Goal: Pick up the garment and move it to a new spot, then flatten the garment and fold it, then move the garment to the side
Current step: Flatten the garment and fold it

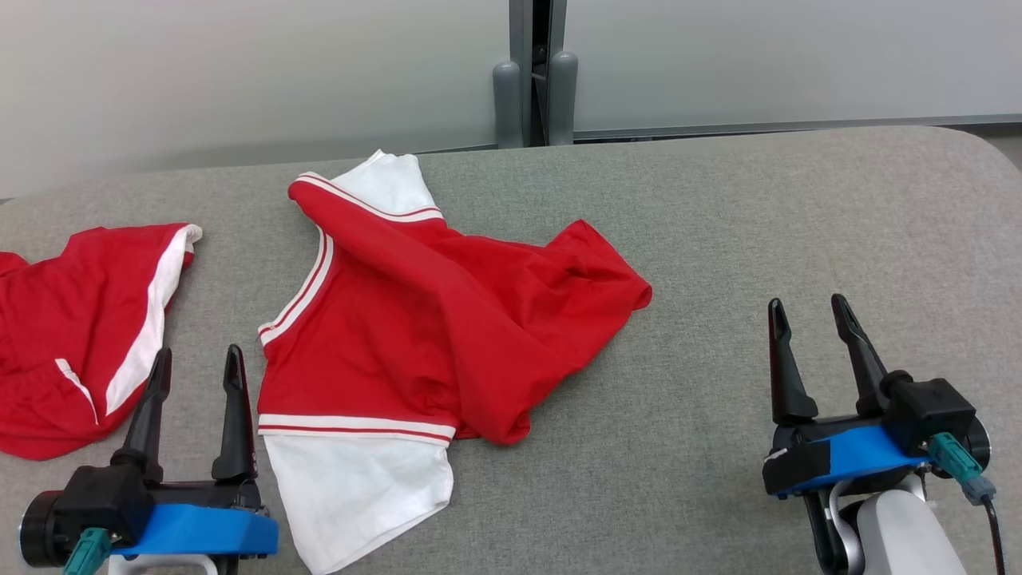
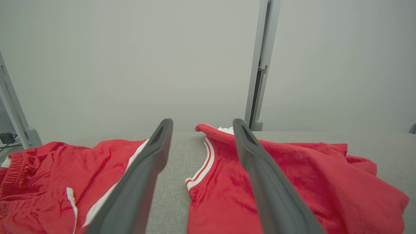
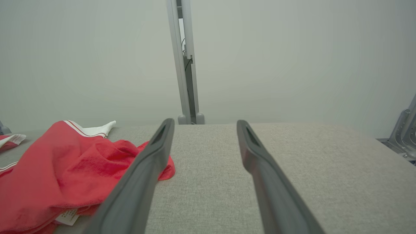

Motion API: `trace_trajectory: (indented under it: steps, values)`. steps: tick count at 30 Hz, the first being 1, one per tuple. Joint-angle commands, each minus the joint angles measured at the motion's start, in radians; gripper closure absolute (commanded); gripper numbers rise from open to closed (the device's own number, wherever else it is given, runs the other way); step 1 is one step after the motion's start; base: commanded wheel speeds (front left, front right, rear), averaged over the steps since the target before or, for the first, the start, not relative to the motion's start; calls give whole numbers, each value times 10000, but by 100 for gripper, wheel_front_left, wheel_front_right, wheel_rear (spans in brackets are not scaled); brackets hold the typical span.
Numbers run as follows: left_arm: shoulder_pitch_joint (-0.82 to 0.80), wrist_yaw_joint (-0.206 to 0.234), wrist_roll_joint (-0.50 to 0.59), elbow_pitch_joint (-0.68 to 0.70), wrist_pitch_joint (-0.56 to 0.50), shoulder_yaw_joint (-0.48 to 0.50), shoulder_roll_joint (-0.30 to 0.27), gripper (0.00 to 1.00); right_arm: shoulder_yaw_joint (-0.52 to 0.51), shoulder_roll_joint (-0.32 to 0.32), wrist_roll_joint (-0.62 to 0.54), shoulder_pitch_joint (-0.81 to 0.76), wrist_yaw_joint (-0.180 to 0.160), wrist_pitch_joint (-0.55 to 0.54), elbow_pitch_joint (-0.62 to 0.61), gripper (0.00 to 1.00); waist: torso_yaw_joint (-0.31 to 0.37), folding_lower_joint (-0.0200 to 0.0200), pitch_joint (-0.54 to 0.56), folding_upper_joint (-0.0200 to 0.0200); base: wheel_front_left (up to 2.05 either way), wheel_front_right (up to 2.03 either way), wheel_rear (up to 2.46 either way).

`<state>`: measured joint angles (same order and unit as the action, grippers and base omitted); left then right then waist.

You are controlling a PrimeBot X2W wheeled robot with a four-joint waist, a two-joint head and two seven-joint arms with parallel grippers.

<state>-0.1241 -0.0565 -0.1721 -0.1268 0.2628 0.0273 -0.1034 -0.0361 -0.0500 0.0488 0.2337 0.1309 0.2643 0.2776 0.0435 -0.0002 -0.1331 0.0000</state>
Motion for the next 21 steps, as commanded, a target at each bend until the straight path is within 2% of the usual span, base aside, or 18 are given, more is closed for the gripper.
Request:
trace_trajectory:
  steps: [1, 13, 18, 21]
  values:
    - [153, -77, 126, -10, 29, 56, 15, 0, -6, -4, 51, -157, -3, 2, 40, 0, -33, 2, 25, 0, 0, 0, 0]
    - [115, -427, 437, -131, 29, 257, 381, 0, 26, -4, -61, -104, -3, 2, 183, 0, -238, 2, 39, 0, 0, 0, 0]
    - [-125, -515, 514, -125, 29, 211, 433, 0, 294, -23, -526, 783, -3, 2, 282, 0, -426, 2, -226, 0, 0, 0, 0]
    - [-290, -574, 513, -97, 29, 159, 464, 0, 510, -121, -817, 1573, -3, 2, 780, 0, -583, 2, -450, 0, 0, 0, 0]
